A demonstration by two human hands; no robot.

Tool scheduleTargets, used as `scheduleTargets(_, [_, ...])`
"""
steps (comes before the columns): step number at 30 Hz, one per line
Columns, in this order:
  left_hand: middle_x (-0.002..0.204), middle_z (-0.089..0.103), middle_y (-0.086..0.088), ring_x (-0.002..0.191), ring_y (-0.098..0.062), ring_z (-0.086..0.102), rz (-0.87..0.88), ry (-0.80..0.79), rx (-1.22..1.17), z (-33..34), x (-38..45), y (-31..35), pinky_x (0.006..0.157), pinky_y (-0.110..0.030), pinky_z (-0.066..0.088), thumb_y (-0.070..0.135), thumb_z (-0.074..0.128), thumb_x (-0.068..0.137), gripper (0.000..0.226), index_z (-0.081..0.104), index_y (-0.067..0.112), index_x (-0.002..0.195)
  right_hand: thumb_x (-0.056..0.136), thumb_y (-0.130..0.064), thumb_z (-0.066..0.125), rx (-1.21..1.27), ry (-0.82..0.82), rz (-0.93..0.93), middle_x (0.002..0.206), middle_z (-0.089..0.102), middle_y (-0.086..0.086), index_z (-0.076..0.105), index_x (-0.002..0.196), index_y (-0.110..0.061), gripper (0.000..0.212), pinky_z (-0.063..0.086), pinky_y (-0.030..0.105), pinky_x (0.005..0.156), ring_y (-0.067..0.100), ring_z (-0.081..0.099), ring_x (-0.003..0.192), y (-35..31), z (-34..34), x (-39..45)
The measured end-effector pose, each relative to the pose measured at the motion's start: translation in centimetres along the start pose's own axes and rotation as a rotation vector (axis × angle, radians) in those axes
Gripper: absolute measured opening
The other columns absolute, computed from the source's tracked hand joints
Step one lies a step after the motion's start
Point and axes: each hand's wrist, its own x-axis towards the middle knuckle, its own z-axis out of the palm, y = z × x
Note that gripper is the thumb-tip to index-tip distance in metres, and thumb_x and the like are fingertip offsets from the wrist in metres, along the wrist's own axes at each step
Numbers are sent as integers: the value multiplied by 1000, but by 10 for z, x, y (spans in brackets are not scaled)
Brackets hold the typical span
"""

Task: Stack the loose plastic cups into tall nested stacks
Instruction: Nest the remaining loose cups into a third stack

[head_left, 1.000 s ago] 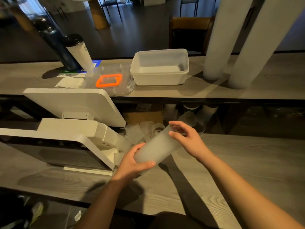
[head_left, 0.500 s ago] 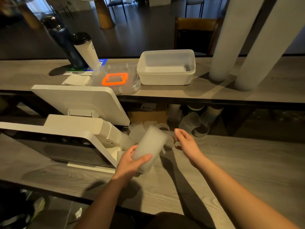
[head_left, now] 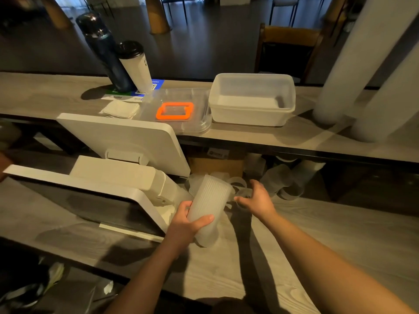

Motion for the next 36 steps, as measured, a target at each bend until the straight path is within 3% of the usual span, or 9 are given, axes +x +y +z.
scheduleTargets(4, [121, 54, 2, 107, -21, 59, 64, 11, 63, -4, 10, 4, 85, -44, 60, 66, 76, 49, 94, 40, 29, 127, 75, -40, 85, -113, -32, 8, 157, 34, 7, 28, 155, -16, 101, 32, 44, 118, 28, 28, 146, -3, 10, 18])
scheduleTargets(8, [123, 53, 1, 108, -20, 59, 96, 4, 79, -10, 18, 4, 86, -44, 59, 68, 75, 49, 97, 39, 28, 129, 79, -39, 81, -217, 13, -20, 155, 34, 7, 33, 151, -22, 88, 28, 48, 119, 30, 27, 145, -8, 17, 26])
scheduleTargets(12, [121, 53, 4, 107, -17, 59, 113, -16, 88, -13, 20, 4, 84, -40, 59, 68, 75, 50, 95, 38, 30, 129, 80, -34, 78, -11, 51, 12, 146, 42, 8, 37, 145, -24, 77, 43, 48, 109, 34, 43, 133, -8, 21, 30])
scheduleTargets(15, [120, 52, 6, 105, -16, 58, 112, -22, 80, -14, 20, 5, 83, -36, 59, 68, 73, 48, 94, 38, 30, 128, 84, -33, 76, 241, 101, 14, 142, 49, 7, 38, 142, -21, 71, 51, 39, 99, 23, 55, 118, -9, 17, 25])
scheduleTargets(20, [118, 53, 6, 105, -18, 58, 100, -22, 72, -13, 17, 4, 79, -37, 61, 67, 74, 47, 95, 40, 28, 127, 86, -31, 76, 560, 142, -14, 133, 47, -4, 44, 140, -26, 62, 51, 33, 98, 20, 48, 125, -8, -5, 2])
scheduleTargets(24, [118, 55, 2, 105, -19, 59, 91, -32, 35, -8, 14, 3, 83, -43, 60, 62, 77, 48, 92, 43, 28, 126, 87, -19, 75, 732, 147, -20, 107, 56, -16, 38, 139, -21, 64, 50, 8, 66, -1, 60, 93, -2, -28, -22])
scheduleTargets(27, [119, 55, 2, 106, -21, 59, 82, -48, 22, -3, 9, 2, 84, -43, 60, 62, 78, 49, 89, 43, 31, 125, 87, -24, 74, 793, 192, -53, 106, 62, -8, 49, 128, -18, 48, 53, 13, 67, 9, 65, 98, 6, -37, -34])
scheduleTargets(30, [119, 54, 5, 107, -19, 59, 82, -43, 14, 4, 2, 4, 84, -37, 58, 63, 77, 46, 94, 42, 30, 126, 91, -38, 67, 891, 217, -29, 116, 65, 0, 55, 126, -20, 42, 56, 28, 86, 18, 65, 109, 12, -42, -43])
scheduleTargets(36, [119, 54, 4, 104, -18, 59, 85, -52, -15, 16, -10, 3, 63, -20, 54, 50, 83, 54, 88, 40, 27, 128, 96, -37, 59, 1123, 18, 42, 127, 56, 11, 51, 130, -19, 40, 57, 42, 92, 30, 62, 114, 11, -59, -54])
